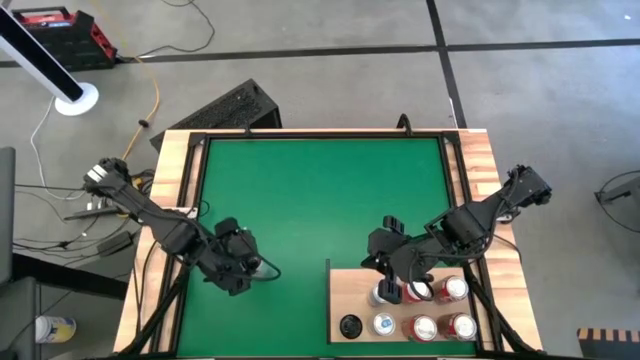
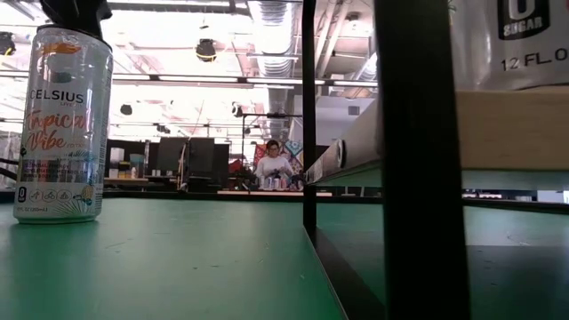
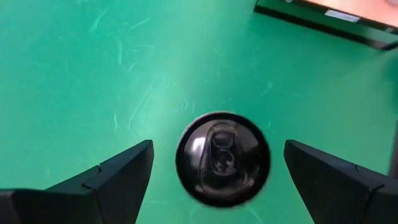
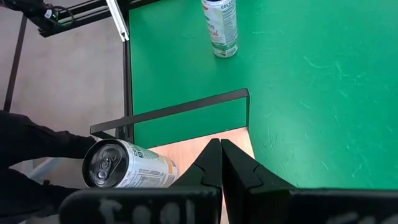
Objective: Place canned beverage on shelf
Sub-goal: Put the white yellow soda can on the shelf aligned with the other white yellow soda can
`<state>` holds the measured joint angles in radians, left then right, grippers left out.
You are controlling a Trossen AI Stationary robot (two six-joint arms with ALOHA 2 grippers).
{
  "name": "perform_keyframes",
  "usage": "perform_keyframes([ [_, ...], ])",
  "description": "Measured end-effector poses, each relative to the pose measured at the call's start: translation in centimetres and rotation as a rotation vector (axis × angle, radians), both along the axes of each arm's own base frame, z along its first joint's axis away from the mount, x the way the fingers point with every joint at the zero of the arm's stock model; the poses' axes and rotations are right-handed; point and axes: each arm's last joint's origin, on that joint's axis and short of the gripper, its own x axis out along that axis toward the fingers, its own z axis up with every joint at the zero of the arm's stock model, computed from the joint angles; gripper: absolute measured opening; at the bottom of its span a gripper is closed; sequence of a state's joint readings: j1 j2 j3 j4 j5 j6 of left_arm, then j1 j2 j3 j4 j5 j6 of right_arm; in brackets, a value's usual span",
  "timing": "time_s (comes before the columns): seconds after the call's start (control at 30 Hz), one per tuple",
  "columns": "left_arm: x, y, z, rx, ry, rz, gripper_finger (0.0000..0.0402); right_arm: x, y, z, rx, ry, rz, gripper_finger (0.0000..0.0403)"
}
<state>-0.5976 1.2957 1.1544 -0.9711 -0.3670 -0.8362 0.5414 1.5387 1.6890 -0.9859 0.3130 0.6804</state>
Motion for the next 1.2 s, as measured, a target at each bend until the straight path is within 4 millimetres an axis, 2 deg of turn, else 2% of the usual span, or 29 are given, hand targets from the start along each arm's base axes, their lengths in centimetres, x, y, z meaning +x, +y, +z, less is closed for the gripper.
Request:
perform_keyframes([
  [0.2,0.1,-0.7,-1.7,0.000,-0.051,0.006,0.0346,0.0,0.0,0.0,0.000,0.000,-0.001,0.0022],
  [0.37,-0.2,-0.5,-2.7,0.017,-0.023,0.014,0.0346,0.0,0.0,0.0,0.000,0.000,-0.001,0.0022],
  [0.57,-0.2,-0.5,-2.8,0.021,-0.020,0.009,0.0341,0.0,0.0,0.0,0.000,0.000,-0.001,0.0022],
  [0.7,-0.2,-0.5,-2.8,0.021,-0.017,0.004,0.0310,0.0,0.0,0.0,-0.001,0.000,-0.001,0.0022],
  [0.83,-0.2,-0.5,-2.8,0.015,-0.011,-0.004,0.0253,0.0,0.0,0.0,-0.001,0.000,-0.001,0.0022],
  [0.9,-0.1,-0.4,-2.8,0.006,0.000,-0.018,0.0231,0.0,0.0,0.0,-0.001,0.000,-0.001,0.0022],
  [1.03,0.0,0.0,-2.5,-0.016,0.025,-0.023,0.0231,0.0,0.0,0.0,-0.001,0.000,-0.001,0.0022],
  [1.2,0.9,1.1,0.0,-0.001,0.013,-0.056,0.0231,0.0,0.0,0.0,-0.001,0.000,-0.001,0.0022],
])
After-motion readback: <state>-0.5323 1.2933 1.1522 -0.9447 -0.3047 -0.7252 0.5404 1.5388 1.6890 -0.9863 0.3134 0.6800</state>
